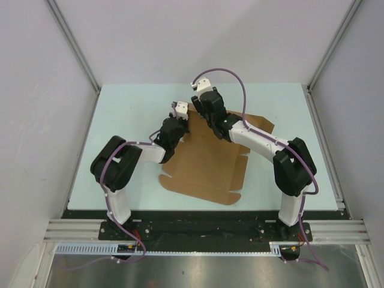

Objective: Fold the paper box

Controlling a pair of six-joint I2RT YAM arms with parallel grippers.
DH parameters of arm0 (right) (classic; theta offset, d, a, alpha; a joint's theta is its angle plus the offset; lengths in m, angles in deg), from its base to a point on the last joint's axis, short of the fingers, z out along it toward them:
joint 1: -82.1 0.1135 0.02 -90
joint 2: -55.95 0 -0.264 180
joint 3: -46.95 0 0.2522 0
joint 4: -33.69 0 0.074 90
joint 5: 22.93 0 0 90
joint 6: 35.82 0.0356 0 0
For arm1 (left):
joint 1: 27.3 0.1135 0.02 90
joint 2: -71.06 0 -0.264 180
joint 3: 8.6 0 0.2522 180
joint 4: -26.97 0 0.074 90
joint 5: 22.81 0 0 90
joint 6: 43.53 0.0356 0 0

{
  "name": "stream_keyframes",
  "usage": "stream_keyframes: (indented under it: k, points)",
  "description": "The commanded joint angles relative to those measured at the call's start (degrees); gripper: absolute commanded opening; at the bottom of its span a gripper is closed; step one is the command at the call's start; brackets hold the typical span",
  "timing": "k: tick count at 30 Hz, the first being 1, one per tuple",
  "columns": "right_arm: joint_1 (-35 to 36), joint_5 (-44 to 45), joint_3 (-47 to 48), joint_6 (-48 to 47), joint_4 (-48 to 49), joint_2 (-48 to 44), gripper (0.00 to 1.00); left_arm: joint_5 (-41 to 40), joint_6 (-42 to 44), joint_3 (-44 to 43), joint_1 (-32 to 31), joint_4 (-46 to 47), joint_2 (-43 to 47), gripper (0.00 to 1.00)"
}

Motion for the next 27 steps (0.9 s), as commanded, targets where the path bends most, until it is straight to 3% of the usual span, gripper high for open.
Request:
stream_keyframes:
  k: [1,4,9,18,27]
  points:
    - [0.25,-0.72,1.54,0.62,0.02,1.41,0.57,0.58,0.88,-3.27,-0.2,1.17,1.09,0.27]
    - [0.6,-0.37,1.54,0.27,0.02,1.23,0.56,1.19,0.8,-3.09,-0.02,0.28,1.53,0.36]
    - [1.39,0.16,1.63,-0.44,0.19,0.71,0.56,0.67,2.29,-1.61,0.24,-0.34,2.76,0.36]
    - [2.71,1.21,0.93,-1.84,-0.07,-0.08,0.55,-0.92,3.78,2.79,0.94,-1.21,6.1,0.23]
    - [3.24,1.91,0.14,-1.58,-0.51,-0.52,0.54,-1.53,4.49,3.41,1.12,-3.24,6.8,0.2]
